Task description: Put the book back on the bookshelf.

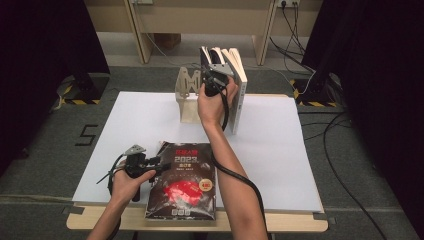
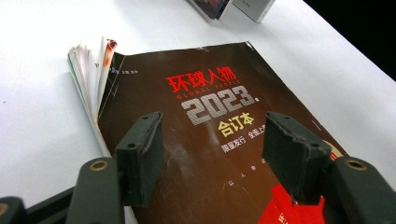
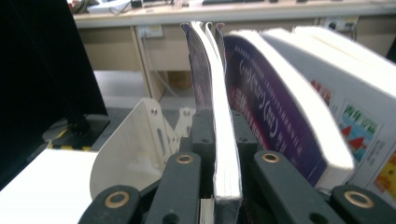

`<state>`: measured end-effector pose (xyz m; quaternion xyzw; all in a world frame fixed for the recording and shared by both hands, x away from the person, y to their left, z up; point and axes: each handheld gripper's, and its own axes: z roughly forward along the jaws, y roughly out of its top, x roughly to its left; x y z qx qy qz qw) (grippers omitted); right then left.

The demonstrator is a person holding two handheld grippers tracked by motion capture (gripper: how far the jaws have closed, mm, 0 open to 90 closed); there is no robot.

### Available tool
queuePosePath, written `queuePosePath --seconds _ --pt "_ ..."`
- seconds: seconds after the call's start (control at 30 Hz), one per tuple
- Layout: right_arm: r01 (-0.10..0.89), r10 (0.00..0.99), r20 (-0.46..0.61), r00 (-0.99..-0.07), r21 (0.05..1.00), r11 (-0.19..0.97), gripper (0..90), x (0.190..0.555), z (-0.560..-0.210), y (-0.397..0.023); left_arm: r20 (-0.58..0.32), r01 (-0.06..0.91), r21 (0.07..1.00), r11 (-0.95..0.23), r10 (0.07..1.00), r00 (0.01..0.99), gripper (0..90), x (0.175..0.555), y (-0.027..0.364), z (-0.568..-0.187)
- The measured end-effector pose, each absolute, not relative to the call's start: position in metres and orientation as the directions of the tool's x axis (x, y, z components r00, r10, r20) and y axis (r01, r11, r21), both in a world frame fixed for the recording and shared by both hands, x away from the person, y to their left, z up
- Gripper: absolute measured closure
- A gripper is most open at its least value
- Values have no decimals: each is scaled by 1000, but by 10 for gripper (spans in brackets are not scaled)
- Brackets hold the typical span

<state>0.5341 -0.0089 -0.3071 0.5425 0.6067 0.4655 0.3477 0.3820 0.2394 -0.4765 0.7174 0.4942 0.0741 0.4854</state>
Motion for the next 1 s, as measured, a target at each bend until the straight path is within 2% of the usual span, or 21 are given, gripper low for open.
queuePosePath --seconds 0.2,0.67,0.83,1.0 --pt "276 987 54 -151 961 -11 848 534 -306 -8 -371 637 770 -43 783 500 380 382 239 -476" --pt "288 991 25 -132 958 14 842 541 -319 -5 -372 633 772 -46 776 510 383 382 238 -478" --pt "297 989 28 -146 955 17 791 536 -316 -8 -370 633 772 -52 773 515 384 381 237 -477" --pt "292 985 35 -167 956 15 746 516 -314 -15 -369 634 771 -55 773 516 384 381 235 -477"
